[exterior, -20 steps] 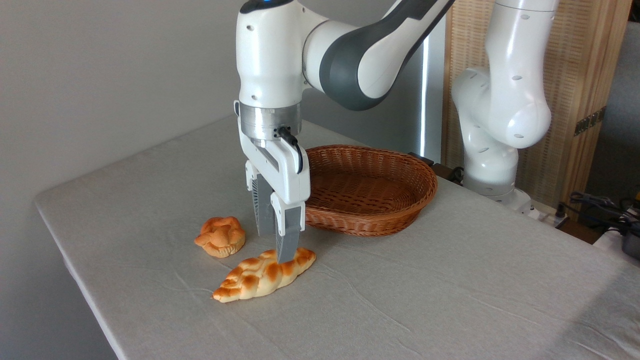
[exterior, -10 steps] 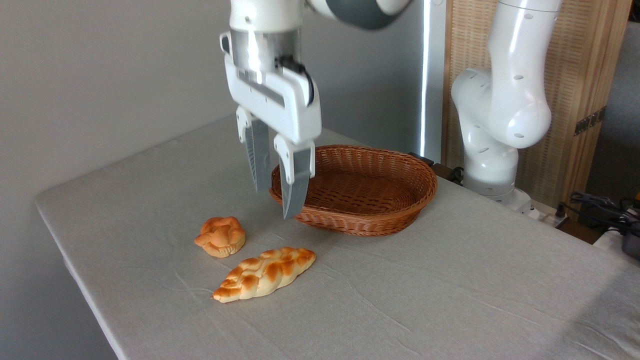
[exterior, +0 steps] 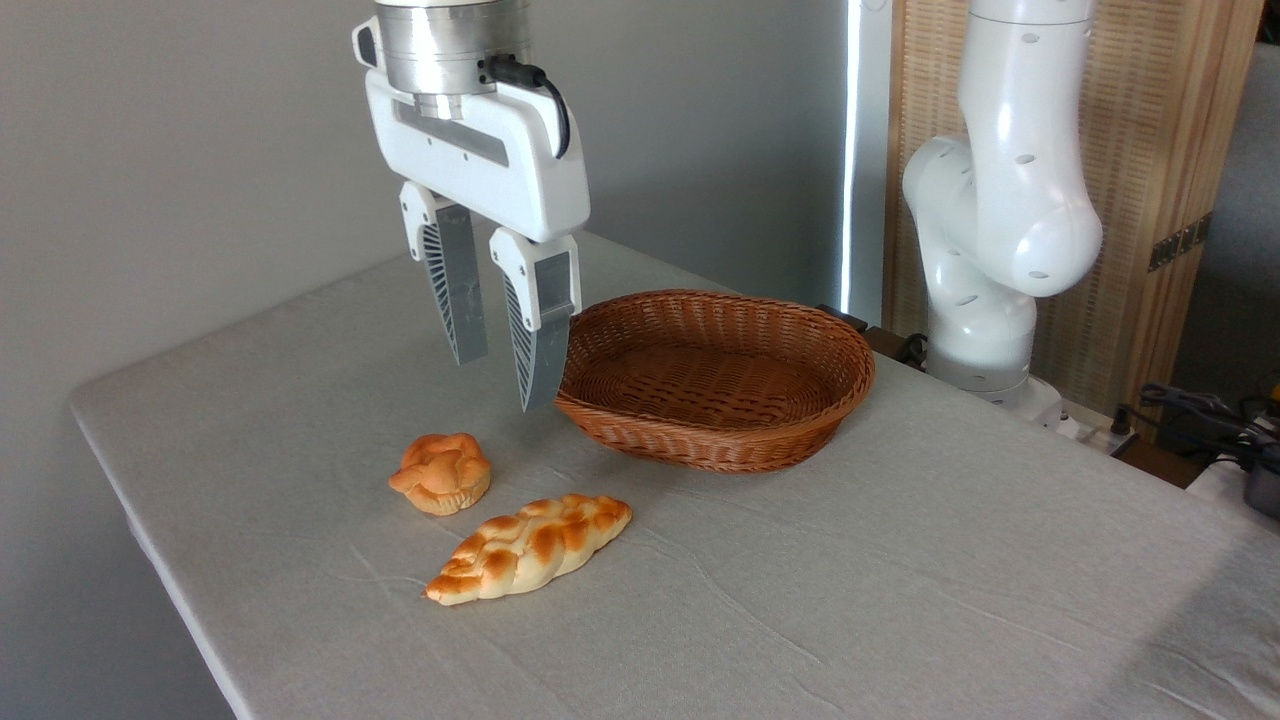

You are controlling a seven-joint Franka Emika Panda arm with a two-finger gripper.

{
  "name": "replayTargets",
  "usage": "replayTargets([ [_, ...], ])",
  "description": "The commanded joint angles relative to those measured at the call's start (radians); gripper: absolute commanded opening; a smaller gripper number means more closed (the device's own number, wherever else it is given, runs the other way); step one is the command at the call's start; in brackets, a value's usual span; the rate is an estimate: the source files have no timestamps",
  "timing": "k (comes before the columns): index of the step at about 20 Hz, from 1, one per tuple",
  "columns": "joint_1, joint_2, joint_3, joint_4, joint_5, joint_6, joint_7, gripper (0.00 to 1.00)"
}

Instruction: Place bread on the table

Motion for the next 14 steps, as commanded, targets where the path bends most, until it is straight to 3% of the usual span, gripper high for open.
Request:
replayTargets([
  [1,0.039,0.018,-0.010,0.054,-0.023,-0.074,-0.016,1.00],
  [2,0.049,0.020,-0.023,0.061,-0.028,-0.087,-0.016,1.00],
  [5,0.160,0.032,-0.107,0.101,-0.095,-0.134,-0.017,1.00],
  [9,0.285,0.034,-0.234,0.106,-0.097,-0.156,-0.017,1.00],
  [14,0.328,0.040,-0.296,0.106,-0.086,-0.156,-0.014,1.00],
])
